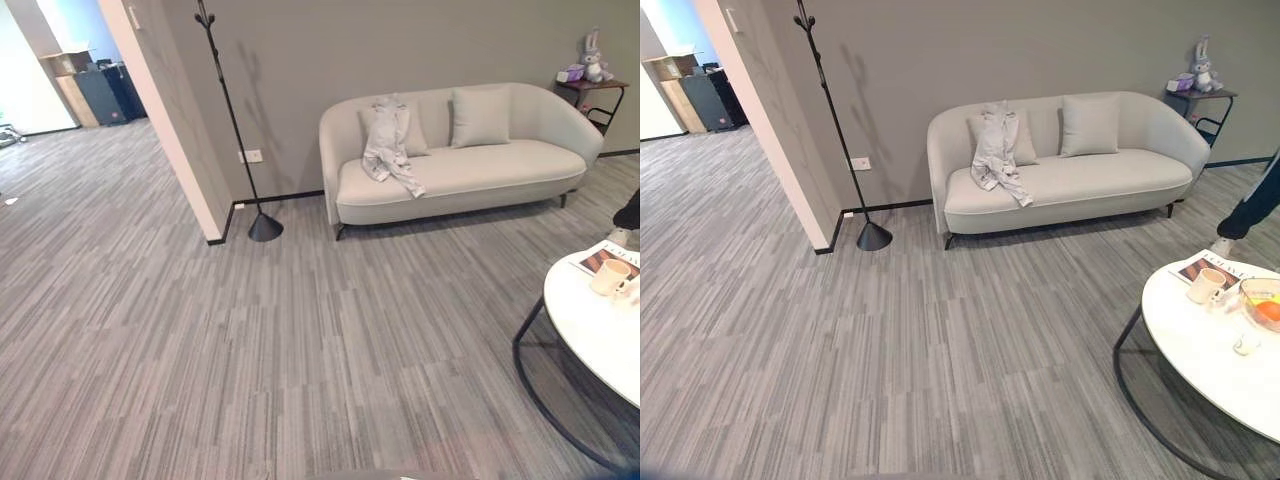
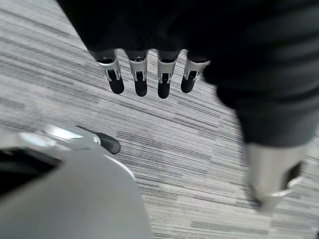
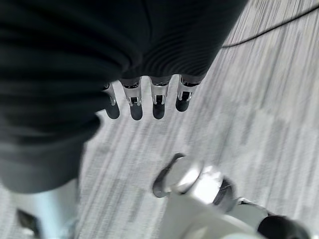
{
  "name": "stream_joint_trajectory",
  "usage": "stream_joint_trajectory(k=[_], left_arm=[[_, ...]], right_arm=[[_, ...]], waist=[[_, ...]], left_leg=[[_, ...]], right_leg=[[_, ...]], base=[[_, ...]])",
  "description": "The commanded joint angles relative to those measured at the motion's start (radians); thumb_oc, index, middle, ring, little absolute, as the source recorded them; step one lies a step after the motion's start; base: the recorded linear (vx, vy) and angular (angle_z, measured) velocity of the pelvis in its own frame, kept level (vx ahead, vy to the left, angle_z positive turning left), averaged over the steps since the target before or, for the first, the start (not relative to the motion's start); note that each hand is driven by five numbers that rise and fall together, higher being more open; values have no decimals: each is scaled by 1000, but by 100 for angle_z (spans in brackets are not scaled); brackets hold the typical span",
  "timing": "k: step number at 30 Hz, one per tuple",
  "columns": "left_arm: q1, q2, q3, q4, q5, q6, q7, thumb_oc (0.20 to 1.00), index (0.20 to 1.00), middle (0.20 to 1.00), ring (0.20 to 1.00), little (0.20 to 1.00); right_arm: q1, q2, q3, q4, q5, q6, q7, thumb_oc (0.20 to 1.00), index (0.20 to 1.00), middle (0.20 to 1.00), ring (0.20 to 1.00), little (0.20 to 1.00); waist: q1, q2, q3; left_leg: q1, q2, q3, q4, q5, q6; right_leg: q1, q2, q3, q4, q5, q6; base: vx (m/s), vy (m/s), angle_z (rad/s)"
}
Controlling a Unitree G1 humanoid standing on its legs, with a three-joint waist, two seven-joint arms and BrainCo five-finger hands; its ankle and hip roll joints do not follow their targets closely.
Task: Hang the clothes on the sofa on the clothes rack.
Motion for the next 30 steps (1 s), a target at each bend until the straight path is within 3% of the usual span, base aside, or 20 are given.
stream_joint_trajectory(k=[1,14,26,30], left_arm=[[-26,-95,-1,80,0,7,-29,1000,1000,1000,1000,1000],[-30,-86,-100,65,2,-11,-27,1000,1000,1000,1000,1000],[-35,-72,-134,58,31,-11,-27,1000,1000,1000,1000,1000],[-33,-73,-147,63,42,-9,-29,1000,1000,1000,1000,1000]], right_arm=[[-33,6,-102,101,41,21,-14,1000,1000,1000,1000,1000],[-65,34,75,101,-37,-4,23,1000,1000,1000,1000,1000],[-68,23,105,101,-52,-9,30,1000,1000,1000,1000,1000],[-78,57,116,101,-53,-12,30,1000,1000,1000,1000,1000]], waist=[[8,-2,-30],[10,-19,-19],[9,-25,-25],[12,-20,-36]], left_leg=[[-10,44,-3,-58,83,-89],[-12,45,-6,-60,68,-85],[-12,46,-7,-60,64,-84],[-10,44,-10,-60,63,-85]], right_leg=[[28,-72,10,-34,67,82],[17,-63,26,-34,68,72],[9,-61,27,-34,70,69],[4,-60,28,-34,69,69]], base=[[19,-20,-4],[-7,-21,-4],[-3,-2,0],[0,0,0]])
